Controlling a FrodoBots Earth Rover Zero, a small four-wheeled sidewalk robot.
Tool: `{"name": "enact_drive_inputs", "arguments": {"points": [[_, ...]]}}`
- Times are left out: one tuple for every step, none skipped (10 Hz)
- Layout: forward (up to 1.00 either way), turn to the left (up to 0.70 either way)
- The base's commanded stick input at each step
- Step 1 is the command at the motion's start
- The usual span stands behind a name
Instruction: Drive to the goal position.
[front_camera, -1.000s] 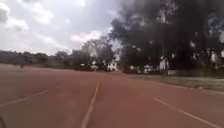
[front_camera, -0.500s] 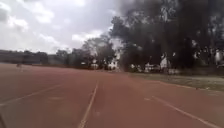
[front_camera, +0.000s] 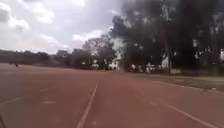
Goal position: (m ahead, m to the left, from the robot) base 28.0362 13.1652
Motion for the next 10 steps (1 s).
{"name": "enact_drive_inputs", "arguments": {"points": [[0.7,0.0],[0.7,0.0],[0.7,0.0],[0.7,0.0],[0.7,0.0],[0.7,0.0],[0.7,0.0],[0.7,0.0],[0.7,0.0],[0.7,0.0]]}}
